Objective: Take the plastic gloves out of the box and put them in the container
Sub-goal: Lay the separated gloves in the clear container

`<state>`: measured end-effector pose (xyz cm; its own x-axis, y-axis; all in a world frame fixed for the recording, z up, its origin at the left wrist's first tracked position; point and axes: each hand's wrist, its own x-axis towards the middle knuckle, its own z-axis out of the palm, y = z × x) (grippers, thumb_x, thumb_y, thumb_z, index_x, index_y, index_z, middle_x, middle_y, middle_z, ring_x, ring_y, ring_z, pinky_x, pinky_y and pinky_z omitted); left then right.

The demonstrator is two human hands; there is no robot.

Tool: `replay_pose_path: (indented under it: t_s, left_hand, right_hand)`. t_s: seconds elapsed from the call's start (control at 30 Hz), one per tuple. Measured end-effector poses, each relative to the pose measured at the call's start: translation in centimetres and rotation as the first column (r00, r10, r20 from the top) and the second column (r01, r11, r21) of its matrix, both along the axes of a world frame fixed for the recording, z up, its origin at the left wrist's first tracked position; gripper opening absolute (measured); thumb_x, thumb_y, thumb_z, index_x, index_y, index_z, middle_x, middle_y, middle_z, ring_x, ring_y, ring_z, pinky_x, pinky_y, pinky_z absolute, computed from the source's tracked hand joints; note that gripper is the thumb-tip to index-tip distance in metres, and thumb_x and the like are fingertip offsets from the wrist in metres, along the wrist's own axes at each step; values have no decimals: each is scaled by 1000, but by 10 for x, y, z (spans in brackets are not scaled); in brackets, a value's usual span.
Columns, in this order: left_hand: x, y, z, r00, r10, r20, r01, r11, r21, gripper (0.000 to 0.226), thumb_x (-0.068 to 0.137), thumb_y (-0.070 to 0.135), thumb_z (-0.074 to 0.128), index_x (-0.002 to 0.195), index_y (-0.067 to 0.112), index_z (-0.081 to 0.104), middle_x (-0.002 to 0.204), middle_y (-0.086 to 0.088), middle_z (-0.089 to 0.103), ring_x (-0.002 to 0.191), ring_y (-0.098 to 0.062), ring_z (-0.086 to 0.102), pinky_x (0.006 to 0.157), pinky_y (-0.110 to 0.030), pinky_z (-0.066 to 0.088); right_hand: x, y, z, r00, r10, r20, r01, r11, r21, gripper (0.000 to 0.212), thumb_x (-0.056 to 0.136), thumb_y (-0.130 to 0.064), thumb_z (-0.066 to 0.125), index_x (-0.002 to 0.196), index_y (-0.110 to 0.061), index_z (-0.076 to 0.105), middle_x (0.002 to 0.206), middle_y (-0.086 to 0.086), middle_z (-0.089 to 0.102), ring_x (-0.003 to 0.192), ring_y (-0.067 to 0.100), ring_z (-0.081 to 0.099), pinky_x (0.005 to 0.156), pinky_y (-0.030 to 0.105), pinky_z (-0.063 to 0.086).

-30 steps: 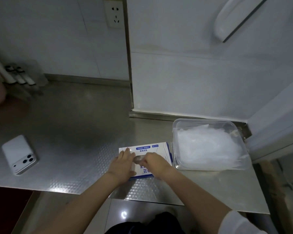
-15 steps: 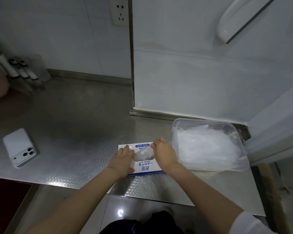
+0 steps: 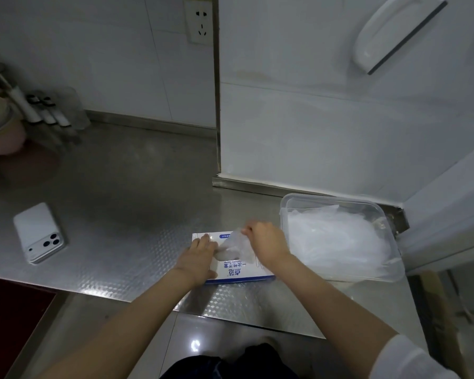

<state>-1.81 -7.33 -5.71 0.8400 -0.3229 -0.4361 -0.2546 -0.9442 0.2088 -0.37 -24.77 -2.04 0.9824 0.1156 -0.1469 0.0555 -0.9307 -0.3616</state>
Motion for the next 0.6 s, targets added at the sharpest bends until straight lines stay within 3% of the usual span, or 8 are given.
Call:
replay_pose_path:
  t_s: [0.1,0.27,0.4,0.5,0.6]
  left_hand:
    - [0,0,0,1000,-6,-3,6,1000,2,68,85,32,66,139,18,28,153,-7,16,139,-24,21,111,-35,29]
    - [1,-1,2,1000,-16,-27,16,999,30,68,86,31,64,141,17,26,154,-9,13,139,-25,20,110,-36,29]
    - [11,1,6,993,-24,-114,27,999,27,54,91,21,55,139,15,33,150,-9,22,136,-26,28,109,-37,32]
    - [28,-5,29,988,111,-105,-126,980,-153,40,94,19,51,133,11,43,140,-10,43,124,-24,45,100,-32,38]
    - [39,-25,65,962,274,-17,-249,847,-470,63,87,17,64,141,11,33,144,-9,36,129,-23,42,104,-32,37]
  right_hand:
    - [6,-14,13,995,-85,53,84,996,24,31,103,-24,36,103,-5,61,96,15,67,89,31,61,65,28,34]
    - [11,-39,34,935,-295,195,227,924,309,31,104,-25,33,96,-6,55,82,10,62,76,30,59,62,36,42]
    - [14,-60,55,945,-257,201,182,926,331,32,103,-26,33,89,-6,54,79,8,60,77,31,58,70,43,47]
    - [8,-77,62,957,-218,189,158,944,289,37,102,-30,33,85,-6,56,81,8,64,78,29,60,74,45,49]
    - [0,-91,69,970,-184,157,125,937,325,36,102,-29,35,75,-12,51,75,6,62,74,27,59,73,48,49]
